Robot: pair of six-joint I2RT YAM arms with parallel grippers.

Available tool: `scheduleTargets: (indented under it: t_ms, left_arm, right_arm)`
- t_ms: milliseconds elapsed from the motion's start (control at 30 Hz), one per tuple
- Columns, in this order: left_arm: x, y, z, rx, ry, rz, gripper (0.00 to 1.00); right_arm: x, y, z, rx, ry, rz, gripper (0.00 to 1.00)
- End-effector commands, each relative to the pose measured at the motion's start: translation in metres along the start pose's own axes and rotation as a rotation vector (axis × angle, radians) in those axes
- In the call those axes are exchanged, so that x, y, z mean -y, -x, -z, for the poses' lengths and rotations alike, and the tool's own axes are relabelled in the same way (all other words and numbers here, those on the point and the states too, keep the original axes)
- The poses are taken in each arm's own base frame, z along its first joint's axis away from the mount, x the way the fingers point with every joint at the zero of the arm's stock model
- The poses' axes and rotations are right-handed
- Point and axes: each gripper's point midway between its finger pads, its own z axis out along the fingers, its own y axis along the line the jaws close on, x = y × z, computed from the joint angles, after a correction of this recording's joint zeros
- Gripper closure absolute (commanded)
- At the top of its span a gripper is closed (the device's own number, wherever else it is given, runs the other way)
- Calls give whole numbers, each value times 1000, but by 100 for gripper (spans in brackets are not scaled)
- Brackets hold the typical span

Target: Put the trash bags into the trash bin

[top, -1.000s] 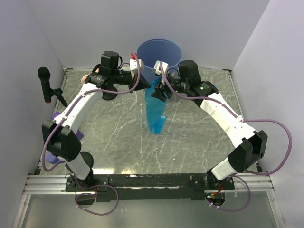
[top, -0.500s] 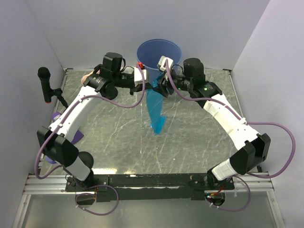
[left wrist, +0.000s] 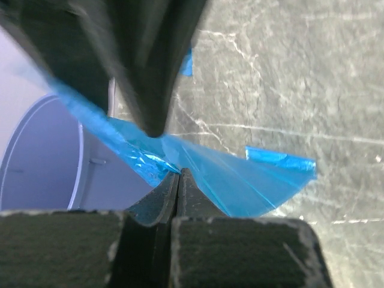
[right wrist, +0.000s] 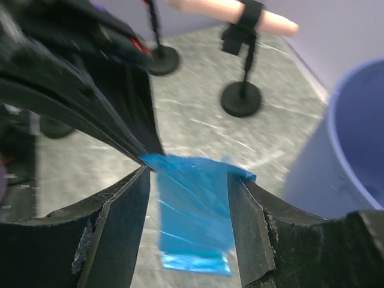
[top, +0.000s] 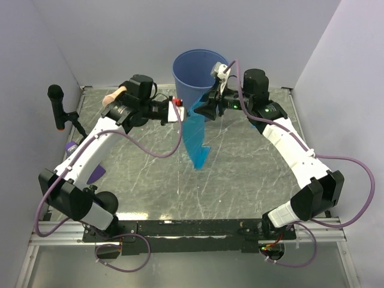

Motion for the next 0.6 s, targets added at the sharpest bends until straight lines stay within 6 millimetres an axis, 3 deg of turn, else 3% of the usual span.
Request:
scheduleTargets:
  t_ms: [0, 300, 567]
  left_arm:
    - [0, 18, 7, 27, 33, -205, 99]
    - [-7, 34, 10, 76, 113, -266, 97]
    - [-7, 42, 12, 90, 119, -327, 96]
  right_arm:
    - [-34, 33, 4, 107, 179, -28, 38]
    - [-49, 19, 4, 76, 262, -36, 41]
    - [-45, 15, 4, 71, 245, 16, 42]
